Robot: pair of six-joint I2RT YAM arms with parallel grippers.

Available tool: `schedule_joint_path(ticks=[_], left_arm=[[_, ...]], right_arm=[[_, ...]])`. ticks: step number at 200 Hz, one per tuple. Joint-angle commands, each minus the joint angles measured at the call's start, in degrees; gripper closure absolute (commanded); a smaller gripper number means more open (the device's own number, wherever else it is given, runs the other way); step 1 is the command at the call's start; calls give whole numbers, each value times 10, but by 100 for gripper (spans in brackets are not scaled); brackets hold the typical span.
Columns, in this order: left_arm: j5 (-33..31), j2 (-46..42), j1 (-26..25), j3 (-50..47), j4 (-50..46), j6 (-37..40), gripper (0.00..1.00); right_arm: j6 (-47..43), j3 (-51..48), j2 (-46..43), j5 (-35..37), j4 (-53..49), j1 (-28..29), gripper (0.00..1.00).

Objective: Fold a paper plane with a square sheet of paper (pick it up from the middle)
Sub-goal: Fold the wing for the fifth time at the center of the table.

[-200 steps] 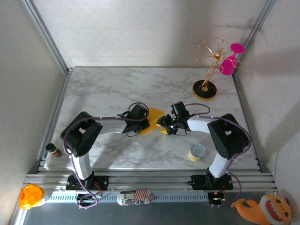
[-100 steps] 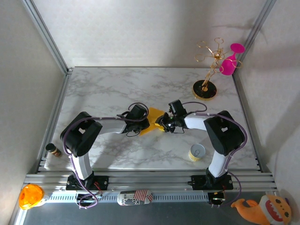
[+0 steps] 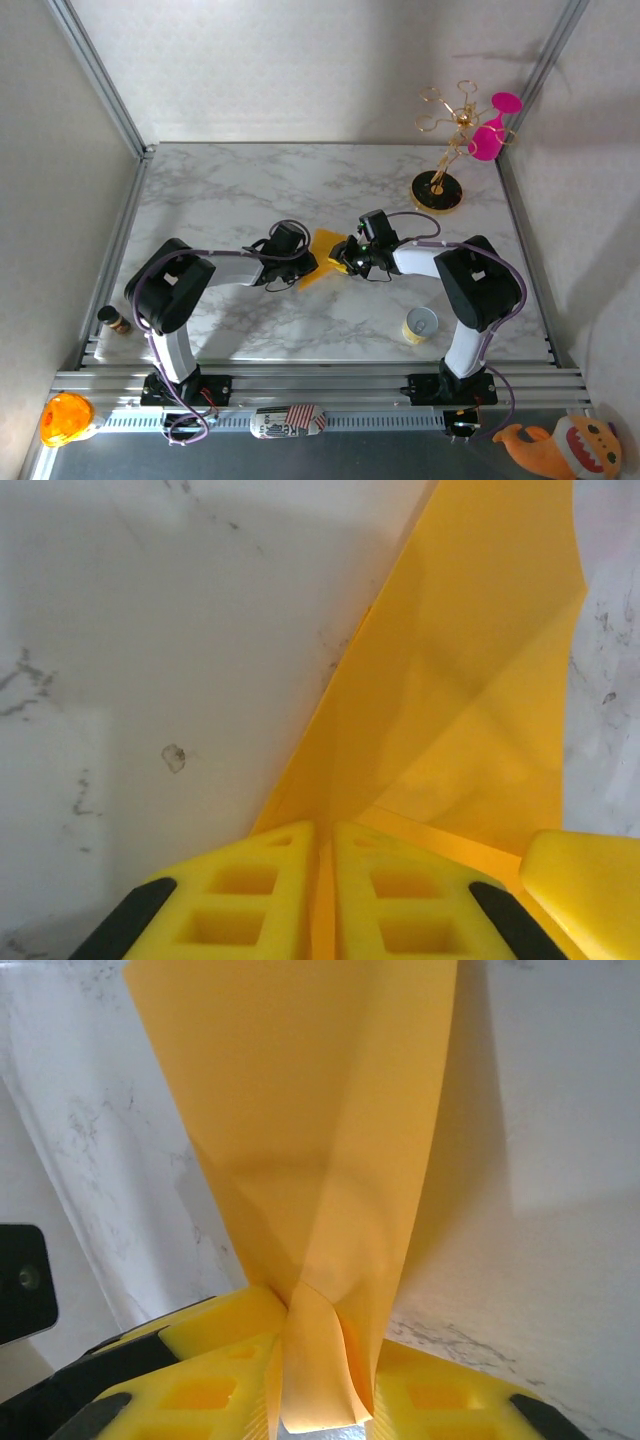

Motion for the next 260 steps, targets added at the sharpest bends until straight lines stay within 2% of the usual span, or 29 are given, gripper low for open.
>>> schedule_joint_path(ticks=[1, 108, 159, 203, 236, 260], left_arm=[[11, 6, 8, -21, -35, -9, 86], [25, -7, 15, -15, -33, 3, 84], [26, -59, 17, -8, -9, 38, 78], [-28, -123, 1, -15, 9, 159, 58], [-96, -145, -44, -45, 54, 284, 35], [-147, -152, -79, -68, 95, 371, 25]], right_arm=[[-16, -2, 7, -9, 14, 4, 75], [-25, 17, 30, -5, 12, 4, 83], [-32, 6, -1, 18, 12, -3, 99], [-37, -3, -59, 73, -36, -12, 100], [-29, -3, -88, 95, -68, -22, 100], [-18, -2, -94, 93, -79, -28, 100]])
